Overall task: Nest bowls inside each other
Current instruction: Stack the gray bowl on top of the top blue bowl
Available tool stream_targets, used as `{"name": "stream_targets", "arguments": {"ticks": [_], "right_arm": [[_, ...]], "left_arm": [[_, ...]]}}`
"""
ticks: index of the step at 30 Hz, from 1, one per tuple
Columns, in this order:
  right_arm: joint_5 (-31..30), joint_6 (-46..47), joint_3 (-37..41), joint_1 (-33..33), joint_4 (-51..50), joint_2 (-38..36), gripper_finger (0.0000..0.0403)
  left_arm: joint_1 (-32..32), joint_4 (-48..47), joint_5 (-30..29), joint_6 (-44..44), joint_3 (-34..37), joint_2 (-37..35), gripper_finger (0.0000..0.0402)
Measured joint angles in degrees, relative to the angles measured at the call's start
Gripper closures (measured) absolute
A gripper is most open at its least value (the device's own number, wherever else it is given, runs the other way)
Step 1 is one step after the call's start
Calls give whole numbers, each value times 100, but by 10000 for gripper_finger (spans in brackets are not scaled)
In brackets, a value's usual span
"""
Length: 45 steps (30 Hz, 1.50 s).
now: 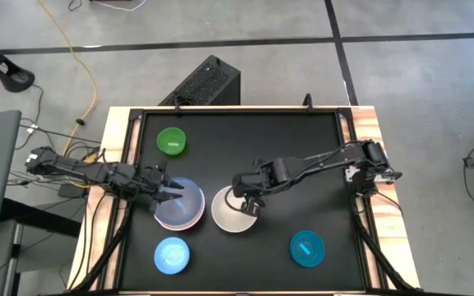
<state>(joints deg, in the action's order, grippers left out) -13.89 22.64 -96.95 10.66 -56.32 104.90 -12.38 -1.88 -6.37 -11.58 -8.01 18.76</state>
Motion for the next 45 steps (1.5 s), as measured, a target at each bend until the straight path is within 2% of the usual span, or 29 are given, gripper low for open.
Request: {"name": "stream_targets", "arguments": {"ticks": [10,14,20,25,33,36,39,45], "right_arm": [[5,-61,0,-74,-88,9,356],[-107,159,172,-89,-204,2,356],[550,549,804,-419,80,-9,345],[1248,540,1198,-616,805,-9,314],[1252,539,1213,-710,1001,37,233],[1275,539,1444,-710,1428,33,209],[1375,544,1648,-710,1561,48,194],[1313,585,1980,-708,2101,48,196]], "left_arm": [[0,-77,-2,149,0,-2,276],[2,171,36,218,-27,-6,276],[2,296,121,384,-283,-10,276],[3,228,-226,405,-284,-7,276],[2,181,-273,407,-284,-4,276],[2,187,-371,502,-284,-7,276],[2,234,-641,759,-373,-23,276],[4,248,-1799,1303,-660,-403,276]]}}
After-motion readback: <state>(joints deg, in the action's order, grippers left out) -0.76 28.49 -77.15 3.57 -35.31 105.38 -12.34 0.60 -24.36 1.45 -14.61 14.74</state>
